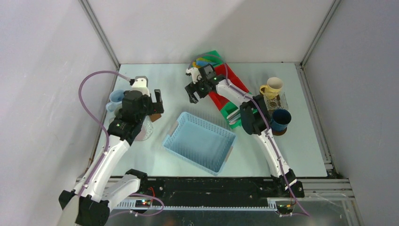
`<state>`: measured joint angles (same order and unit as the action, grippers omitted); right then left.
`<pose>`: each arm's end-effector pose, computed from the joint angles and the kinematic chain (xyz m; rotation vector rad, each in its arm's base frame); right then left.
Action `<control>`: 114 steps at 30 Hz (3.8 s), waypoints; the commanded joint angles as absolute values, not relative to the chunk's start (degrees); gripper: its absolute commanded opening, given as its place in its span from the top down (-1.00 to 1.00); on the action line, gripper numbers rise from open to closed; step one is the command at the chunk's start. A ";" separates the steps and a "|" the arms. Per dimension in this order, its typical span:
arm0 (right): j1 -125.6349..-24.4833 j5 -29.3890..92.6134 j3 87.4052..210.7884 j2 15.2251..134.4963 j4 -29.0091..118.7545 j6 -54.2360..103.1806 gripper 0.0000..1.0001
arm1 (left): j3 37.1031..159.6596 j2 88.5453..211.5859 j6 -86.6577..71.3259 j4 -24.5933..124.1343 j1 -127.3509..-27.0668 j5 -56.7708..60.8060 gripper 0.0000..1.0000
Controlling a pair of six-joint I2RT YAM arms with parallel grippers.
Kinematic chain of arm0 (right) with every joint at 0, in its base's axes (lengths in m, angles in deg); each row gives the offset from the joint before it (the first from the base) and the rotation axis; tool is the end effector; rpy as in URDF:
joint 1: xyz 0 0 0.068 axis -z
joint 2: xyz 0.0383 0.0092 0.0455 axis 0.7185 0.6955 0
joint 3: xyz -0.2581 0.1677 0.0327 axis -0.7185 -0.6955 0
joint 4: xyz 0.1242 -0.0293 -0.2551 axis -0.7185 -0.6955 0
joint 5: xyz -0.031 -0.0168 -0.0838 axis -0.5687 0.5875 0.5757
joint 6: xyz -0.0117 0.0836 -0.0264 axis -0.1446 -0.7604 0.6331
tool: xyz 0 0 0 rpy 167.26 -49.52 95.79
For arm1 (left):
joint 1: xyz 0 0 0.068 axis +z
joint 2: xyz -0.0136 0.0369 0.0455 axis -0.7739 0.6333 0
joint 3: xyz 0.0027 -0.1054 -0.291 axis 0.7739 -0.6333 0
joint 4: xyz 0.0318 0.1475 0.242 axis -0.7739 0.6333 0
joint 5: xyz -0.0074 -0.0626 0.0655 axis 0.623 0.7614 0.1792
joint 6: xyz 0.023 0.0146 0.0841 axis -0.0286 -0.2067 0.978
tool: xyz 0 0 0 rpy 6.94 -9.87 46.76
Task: Prepare toiletry sets of a toothbrush and toothpaste on the tray
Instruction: Adjust the storage box at the center of the board, then adjust the toothpaste holder on the tray.
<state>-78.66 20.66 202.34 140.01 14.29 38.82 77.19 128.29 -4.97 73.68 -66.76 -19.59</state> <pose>0.5290 0.3698 0.1466 -0.9818 2.2390 0.5913 0.2458 -0.0519 0.3417 -0.0249 1.9856 -0.0491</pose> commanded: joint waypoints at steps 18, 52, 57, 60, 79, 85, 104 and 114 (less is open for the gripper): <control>-77.41 68.59 180.24 116.92 24.57 3.12 -0.98 | 76.54 126.88 -4.87 71.19 -65.39 -20.93 -0.99; -81.00 55.17 178.21 120.92 23.77 -8.51 0.48 | 75.94 124.89 -3.76 71.12 -65.26 -23.42 -0.97; -81.48 55.56 177.09 120.09 24.06 -8.37 0.49 | 75.75 124.80 -3.58 71.07 -65.24 -23.48 -0.97; -81.41 55.49 175.30 118.48 24.44 -6.79 0.47 | 75.78 124.65 -3.49 71.08 -65.21 -23.49 -0.97; -69.83 56.44 175.69 97.33 14.76 11.43 -0.60 | 75.98 124.28 -2.89 71.48 -65.27 -24.32 -0.97; -57.20 59.32 172.42 93.36 10.14 10.68 -0.60 | 76.04 124.81 -2.60 71.82 -65.22 -25.13 -0.97; -46.44 49.32 153.97 88.97 8.41 11.06 -0.35 | 76.48 126.32 -1.20 73.39 -66.88 -27.66 -0.97; -46.46 49.75 152.96 92.31 11.47 13.77 -0.03 | 76.27 126.04 -1.10 73.23 -67.18 -27.96 -0.97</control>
<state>-46.45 49.32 152.86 90.88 8.91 11.85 76.56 126.78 -2.04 74.14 -66.79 -26.69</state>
